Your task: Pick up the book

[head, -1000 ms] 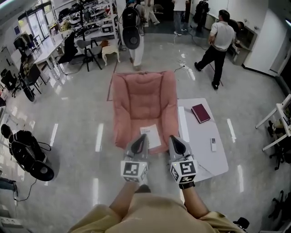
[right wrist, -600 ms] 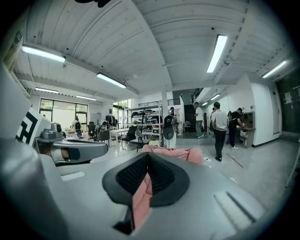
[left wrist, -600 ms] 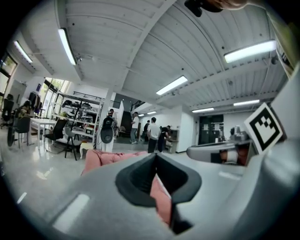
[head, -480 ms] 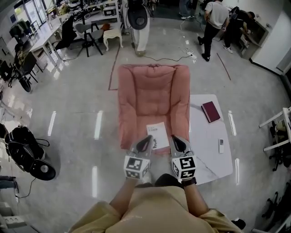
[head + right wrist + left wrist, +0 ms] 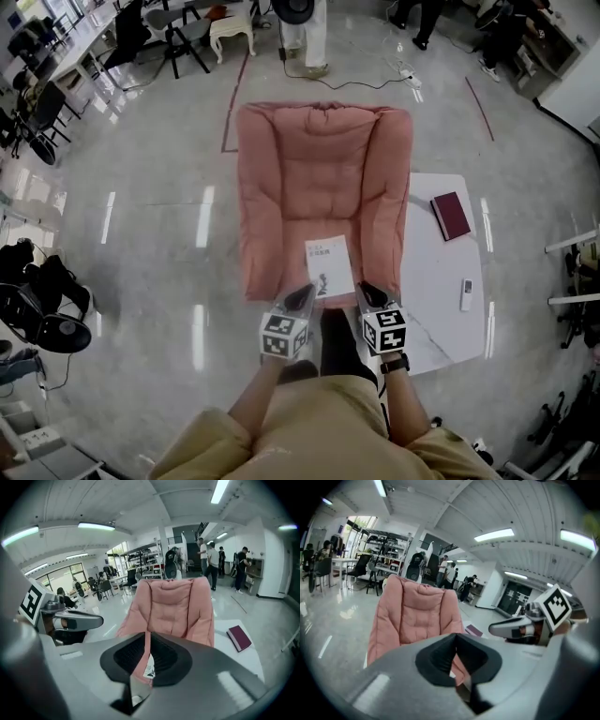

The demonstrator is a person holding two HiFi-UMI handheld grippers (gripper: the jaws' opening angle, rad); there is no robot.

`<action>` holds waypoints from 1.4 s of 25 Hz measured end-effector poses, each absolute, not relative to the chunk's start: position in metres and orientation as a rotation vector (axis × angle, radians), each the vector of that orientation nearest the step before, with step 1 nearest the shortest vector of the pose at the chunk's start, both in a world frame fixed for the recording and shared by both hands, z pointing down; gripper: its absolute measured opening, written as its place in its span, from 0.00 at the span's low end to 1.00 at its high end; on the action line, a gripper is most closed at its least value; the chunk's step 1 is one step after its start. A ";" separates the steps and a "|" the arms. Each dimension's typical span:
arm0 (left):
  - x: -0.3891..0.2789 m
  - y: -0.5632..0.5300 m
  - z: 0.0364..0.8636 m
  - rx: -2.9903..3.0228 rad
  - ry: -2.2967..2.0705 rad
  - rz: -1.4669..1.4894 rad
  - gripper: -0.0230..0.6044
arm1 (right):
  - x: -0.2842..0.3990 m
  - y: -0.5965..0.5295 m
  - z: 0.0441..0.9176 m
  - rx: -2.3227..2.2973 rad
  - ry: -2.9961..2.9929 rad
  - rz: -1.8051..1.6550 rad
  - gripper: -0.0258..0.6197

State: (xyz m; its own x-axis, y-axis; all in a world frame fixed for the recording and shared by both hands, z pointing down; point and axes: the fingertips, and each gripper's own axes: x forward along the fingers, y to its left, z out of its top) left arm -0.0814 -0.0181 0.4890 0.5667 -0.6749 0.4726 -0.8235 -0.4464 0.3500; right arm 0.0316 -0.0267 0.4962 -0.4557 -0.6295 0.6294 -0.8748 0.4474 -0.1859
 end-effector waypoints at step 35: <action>-0.075 -0.134 0.952 1.510 -1.015 0.599 0.40 | 0.041 -0.146 0.962 0.996 -1.783 1.178 0.45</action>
